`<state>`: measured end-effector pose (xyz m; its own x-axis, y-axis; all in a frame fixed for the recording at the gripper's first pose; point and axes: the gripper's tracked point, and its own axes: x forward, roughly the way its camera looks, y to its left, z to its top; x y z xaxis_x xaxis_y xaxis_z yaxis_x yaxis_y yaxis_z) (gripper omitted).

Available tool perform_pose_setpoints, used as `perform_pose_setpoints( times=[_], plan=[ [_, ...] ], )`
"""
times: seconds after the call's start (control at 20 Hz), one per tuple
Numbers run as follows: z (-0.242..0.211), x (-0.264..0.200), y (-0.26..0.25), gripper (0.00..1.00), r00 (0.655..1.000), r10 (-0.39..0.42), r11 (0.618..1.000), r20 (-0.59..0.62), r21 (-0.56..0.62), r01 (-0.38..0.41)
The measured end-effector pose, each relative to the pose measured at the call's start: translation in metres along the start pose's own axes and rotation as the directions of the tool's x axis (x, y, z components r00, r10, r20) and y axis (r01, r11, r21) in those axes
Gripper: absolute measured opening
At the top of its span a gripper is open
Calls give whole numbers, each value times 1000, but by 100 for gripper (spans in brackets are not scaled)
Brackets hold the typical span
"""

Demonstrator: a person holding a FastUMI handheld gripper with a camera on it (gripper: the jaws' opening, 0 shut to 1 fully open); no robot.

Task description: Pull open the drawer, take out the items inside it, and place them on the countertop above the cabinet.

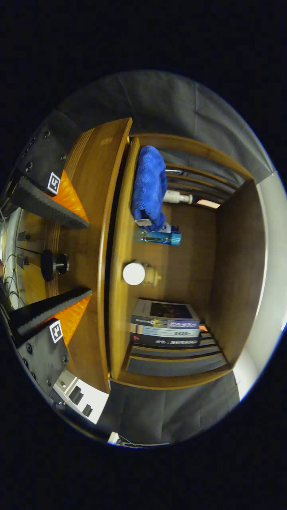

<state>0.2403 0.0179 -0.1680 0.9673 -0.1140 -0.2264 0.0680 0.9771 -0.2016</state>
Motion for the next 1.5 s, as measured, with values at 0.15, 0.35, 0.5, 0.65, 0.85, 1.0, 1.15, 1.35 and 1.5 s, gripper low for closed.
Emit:
perform_pose_setpoints(
  times=[0.15, 0.35, 0.5, 0.65, 0.85, 1.0, 1.15, 1.35, 1.5],
  plan=[
    [-2, 14, 1, 98, 1000, 6, 998, -29, 58, -4],
    [1, 30, 1, 98, 999, 5, 997, -37, 76, -3],
    [1, 31, 1, 98, 1000, 1, 998, -25, 56, 0],
    [5, 27, -15, 99, 997, -72, 997, -5, 7, 72],
    [30, -6, -9, 99, 1000, -18, 996, 6, 90, 18],
    [64, -50, -19, 99, 997, 8, 991, 78, 134, -18],
    [88, -95, -26, 99, 993, 44, 990, 112, 128, -58],
    [120, -158, -37, 99, 980, 68, 986, 186, 136, -94],
    [129, -206, -50, 99, 973, 54, 989, 223, 123, -83]
  ],
)
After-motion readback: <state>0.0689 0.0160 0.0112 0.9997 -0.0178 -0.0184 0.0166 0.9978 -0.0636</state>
